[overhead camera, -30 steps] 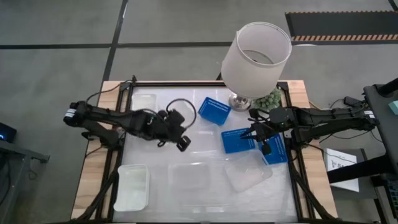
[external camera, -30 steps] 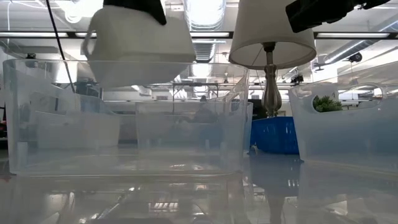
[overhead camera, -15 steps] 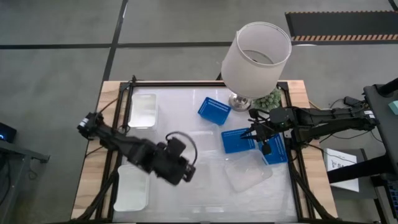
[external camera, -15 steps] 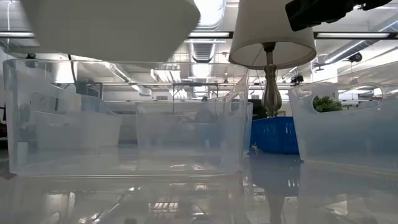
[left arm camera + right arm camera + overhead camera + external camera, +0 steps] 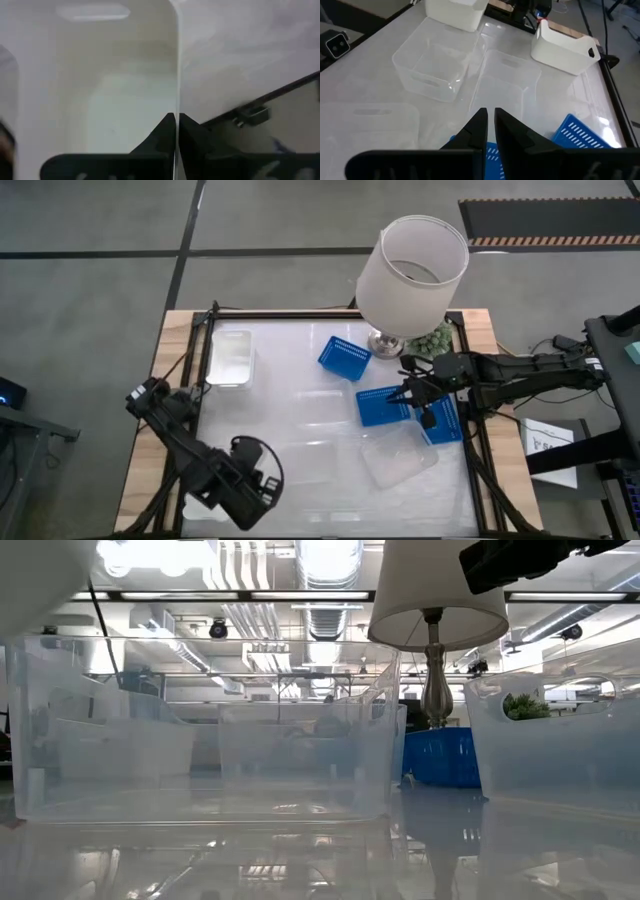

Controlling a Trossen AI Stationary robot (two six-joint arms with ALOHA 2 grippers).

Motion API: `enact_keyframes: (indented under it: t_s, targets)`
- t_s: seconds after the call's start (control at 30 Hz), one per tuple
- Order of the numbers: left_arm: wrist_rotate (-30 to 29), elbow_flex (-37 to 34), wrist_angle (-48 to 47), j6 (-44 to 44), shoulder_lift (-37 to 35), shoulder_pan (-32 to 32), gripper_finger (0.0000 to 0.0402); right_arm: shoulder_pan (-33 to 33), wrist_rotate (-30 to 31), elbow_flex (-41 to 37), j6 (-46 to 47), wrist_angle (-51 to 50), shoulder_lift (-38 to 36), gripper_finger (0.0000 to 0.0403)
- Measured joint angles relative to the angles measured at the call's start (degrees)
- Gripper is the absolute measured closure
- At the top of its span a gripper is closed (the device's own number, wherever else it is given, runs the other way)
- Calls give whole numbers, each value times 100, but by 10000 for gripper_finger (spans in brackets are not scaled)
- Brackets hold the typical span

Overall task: Stack baskets by color
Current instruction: Stack the top right white bin on top of the bottom white bin

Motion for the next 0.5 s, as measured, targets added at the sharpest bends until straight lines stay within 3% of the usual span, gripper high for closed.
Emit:
enact_keyframes:
  t_s: [0.13,0.5]
  targets:
    - [498,-326,4,-438,25,-209,402,0,-1,-38,71,37,0,376]
    - [835,-1101,-1,-1040,18,-350,402,0,-15,-79,171,44,0,376]
